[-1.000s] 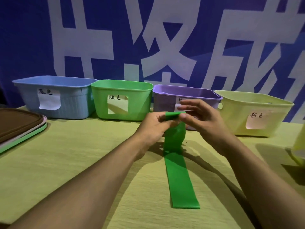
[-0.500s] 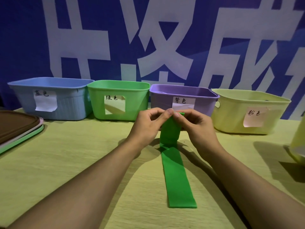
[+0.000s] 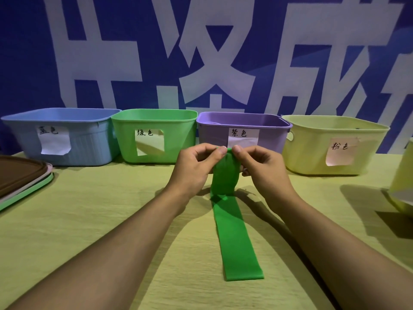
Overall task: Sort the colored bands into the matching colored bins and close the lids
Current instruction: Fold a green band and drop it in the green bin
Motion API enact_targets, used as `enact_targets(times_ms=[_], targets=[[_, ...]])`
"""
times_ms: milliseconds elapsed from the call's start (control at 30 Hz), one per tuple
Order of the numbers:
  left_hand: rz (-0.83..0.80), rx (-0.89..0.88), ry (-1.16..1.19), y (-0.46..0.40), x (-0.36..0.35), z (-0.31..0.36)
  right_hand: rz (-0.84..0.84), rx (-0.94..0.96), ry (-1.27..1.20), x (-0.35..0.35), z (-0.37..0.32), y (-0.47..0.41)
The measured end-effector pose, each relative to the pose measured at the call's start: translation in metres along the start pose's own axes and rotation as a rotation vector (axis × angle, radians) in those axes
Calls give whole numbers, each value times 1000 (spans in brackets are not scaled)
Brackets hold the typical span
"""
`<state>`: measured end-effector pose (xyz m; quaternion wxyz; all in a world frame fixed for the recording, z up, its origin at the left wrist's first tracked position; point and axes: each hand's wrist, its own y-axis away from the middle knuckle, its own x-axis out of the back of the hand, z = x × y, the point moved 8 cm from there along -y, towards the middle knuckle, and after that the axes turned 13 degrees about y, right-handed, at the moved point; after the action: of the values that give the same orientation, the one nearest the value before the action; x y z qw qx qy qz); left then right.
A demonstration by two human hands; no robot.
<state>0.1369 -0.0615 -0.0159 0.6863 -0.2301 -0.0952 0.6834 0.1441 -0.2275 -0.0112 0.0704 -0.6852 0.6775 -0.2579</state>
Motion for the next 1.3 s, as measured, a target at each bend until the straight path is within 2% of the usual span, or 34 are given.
enact_targets(times_ms=[267, 800, 1033, 1300], targets=[[-14, 11, 24, 1, -1, 1, -20, 18, -92, -4, 5, -2], [-28, 10, -13, 4, -2, 1, -57, 48, -53, -4, 10, -4], [34, -1, -109, 3, 1, 1, -66, 57, -56, -8, 12, -5], [37, -4, -32, 2, -2, 0, -60, -1, -46, -6, 13, -5]])
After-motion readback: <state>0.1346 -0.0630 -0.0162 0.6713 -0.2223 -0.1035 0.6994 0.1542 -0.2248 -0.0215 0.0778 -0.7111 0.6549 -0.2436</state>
